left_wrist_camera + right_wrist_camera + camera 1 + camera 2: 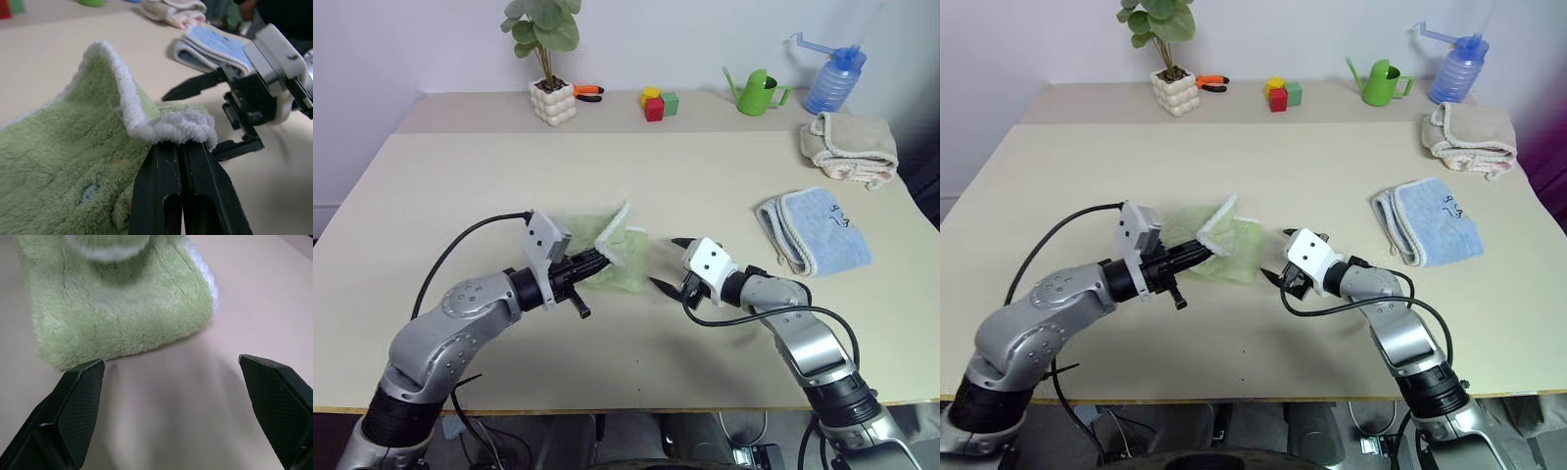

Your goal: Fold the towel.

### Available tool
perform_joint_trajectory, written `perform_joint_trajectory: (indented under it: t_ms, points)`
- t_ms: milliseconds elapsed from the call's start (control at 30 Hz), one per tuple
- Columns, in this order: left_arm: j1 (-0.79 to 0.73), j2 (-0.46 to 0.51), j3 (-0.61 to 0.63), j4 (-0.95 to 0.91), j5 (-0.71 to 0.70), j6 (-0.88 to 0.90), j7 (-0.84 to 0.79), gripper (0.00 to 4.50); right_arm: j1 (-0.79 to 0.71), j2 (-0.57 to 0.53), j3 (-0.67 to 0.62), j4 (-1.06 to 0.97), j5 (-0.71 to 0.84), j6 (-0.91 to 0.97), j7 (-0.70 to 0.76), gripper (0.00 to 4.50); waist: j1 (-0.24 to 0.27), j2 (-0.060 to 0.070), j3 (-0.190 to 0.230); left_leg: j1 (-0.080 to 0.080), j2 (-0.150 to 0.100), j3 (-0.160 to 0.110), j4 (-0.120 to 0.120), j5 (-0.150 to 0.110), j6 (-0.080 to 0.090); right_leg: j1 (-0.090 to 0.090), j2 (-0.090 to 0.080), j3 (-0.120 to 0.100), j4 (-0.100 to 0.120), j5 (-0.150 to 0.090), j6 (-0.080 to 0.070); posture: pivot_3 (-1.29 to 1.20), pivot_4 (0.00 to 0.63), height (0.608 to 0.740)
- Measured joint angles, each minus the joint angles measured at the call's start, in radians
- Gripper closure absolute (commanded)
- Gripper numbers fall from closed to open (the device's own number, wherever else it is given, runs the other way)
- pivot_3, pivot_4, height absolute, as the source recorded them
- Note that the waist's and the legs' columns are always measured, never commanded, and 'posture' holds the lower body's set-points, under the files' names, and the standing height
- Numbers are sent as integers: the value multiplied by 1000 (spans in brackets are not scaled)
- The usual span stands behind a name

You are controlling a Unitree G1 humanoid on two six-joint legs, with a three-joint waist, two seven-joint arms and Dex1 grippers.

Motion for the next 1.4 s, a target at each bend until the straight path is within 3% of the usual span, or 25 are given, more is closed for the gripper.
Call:
perform_joint_trajectory:
  t_ms: [200,400,533,567,600,733,1067,1233,1400]
  points:
    - [6,12,-80,43,114,-16,-73,4473,8,0,-2,0,-2,0,-15,0,-1,0,0,0,0,0,0,0,0,0,0,0,0,0,0,0,150,727]
    - [47,5,-16,34,70,40,-89,1673,10,-3,-8,0,-1,-1,-16,0,-3,0,0,0,0,0,0,0,0,-1,0,0,0,0,0,0,150,727]
    - [147,67,103,-23,-28,105,-122,1612,24,-33,-49,-12,16,6,-1,1246,-2,1,0,0,0,0,0,0,0,-1,-1,0,0,0,0,0,150,727]
    - [166,75,147,-26,-63,121,-128,2261,28,-43,-66,-18,25,8,7,1817,-1,1,0,0,0,0,0,0,0,-1,-1,0,0,0,0,0,150,727]
    - [187,79,203,-29,-109,136,-132,2552,33,-54,-85,-25,41,9,18,2256,-1,1,0,0,0,-1,0,0,0,0,-1,0,0,-1,-1,0,150,727]
    - [200,86,343,-38,-206,149,-125,4500,32,-70,-131,-33,77,20,38,4324,2,1,0,0,0,0,0,0,0,0,-1,0,0,-1,-2,0,150,727]
    - [31,-18,244,55,30,52,47,4500,-181,65,-180,-139,261,197,0,4423,0,1,1,0,0,0,0,0,0,-1,-1,0,0,0,1,0,150,727]
    - [-35,-71,44,100,153,5,9,4500,-292,166,-6,-125,208,251,-50,4423,-2,1,0,-1,0,0,-2,0,0,-2,-1,0,0,1,1,0,150,727]
    - [-22,-75,-32,203,269,-63,-22,4500,-230,150,99,-58,130,275,-67,4423,1,1,0,-2,0,0,-3,0,0,-4,-1,0,0,0,1,0,150,727]
